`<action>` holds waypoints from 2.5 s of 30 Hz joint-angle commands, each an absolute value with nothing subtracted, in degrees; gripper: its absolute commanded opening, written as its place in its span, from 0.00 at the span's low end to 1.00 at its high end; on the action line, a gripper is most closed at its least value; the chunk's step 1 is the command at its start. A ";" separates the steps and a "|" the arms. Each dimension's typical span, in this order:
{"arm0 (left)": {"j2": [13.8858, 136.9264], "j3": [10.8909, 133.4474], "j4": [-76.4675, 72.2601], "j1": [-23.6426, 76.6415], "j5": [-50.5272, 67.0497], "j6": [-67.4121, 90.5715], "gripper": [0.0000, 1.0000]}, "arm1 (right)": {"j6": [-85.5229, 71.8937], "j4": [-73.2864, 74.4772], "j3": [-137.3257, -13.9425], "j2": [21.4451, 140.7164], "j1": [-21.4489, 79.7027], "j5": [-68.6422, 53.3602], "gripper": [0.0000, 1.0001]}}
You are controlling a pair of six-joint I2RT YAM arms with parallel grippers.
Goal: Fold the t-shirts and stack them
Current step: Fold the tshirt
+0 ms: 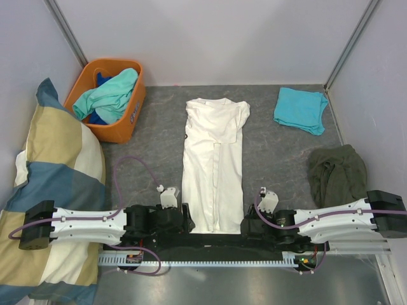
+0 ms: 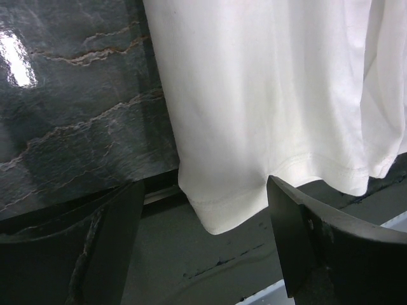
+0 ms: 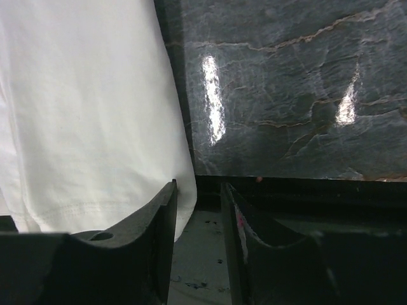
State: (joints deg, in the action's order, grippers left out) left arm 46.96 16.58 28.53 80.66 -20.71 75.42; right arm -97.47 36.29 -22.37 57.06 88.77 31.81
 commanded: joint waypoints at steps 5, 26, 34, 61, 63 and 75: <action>47.72 16.87 29.71 82.00 -17.75 77.52 0.86 | -96.24 30.85 -21.70 58.44 90.00 30.41 0.46; 47.37 18.28 29.62 82.00 -18.63 75.77 0.52 | -95.18 29.71 -25.67 62.58 93.16 29.97 0.13; 48.34 25.04 29.18 82.00 -26.18 68.92 0.02 | -93.52 31.02 -26.36 57.93 92.90 37.08 0.00; 77.59 45.33 -4.47 45.01 -20.31 25.15 0.02 | -38.59 3.17 -50.34 84.01 46.34 31.47 0.00; 81.36 47.01 -5.44 43.78 -18.73 24.35 0.02 | -37.01 2.11 -52.89 87.25 44.57 29.19 0.00; 92.19 54.57 -8.26 36.57 -13.80 21.45 0.02 | -33.66 0.44 -62.22 98.61 36.30 23.29 0.00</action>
State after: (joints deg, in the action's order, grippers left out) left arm 90.30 51.24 -4.54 38.22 -15.75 25.34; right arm -35.68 2.98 -58.37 97.06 37.74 25.17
